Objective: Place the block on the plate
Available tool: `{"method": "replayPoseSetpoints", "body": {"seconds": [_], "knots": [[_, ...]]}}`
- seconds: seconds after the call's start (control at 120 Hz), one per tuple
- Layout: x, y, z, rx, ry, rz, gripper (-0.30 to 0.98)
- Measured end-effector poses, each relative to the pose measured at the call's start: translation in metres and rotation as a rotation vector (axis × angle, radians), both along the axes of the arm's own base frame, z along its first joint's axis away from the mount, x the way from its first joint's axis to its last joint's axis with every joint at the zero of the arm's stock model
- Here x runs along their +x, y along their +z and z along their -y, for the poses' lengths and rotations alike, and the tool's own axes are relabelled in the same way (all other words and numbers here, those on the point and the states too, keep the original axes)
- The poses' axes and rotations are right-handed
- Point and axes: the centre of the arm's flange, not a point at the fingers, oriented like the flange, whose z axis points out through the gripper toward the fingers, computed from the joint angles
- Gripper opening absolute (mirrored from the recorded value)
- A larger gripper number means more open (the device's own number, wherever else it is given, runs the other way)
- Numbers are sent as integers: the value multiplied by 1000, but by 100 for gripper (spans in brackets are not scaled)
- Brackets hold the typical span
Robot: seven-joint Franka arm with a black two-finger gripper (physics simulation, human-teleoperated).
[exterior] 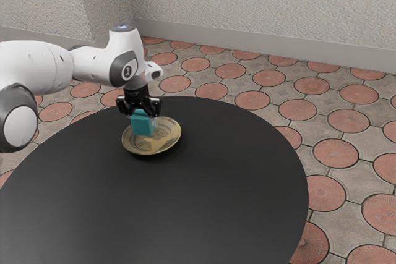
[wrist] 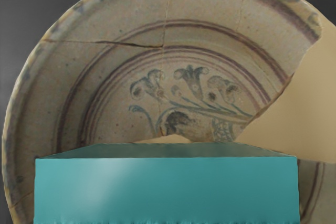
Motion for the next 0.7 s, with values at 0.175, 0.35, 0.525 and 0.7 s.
{"method": "replayPoseSetpoints", "body": {"seconds": [0.175,0.35,0.525,0.7], "knots": [[15,-1,-4,1,-49,22,44],[14,10,1,-3,-90,34,58],[-15,77,38,-3,-161,82,64],[-70,148,57,1,-208,96,66]]}}
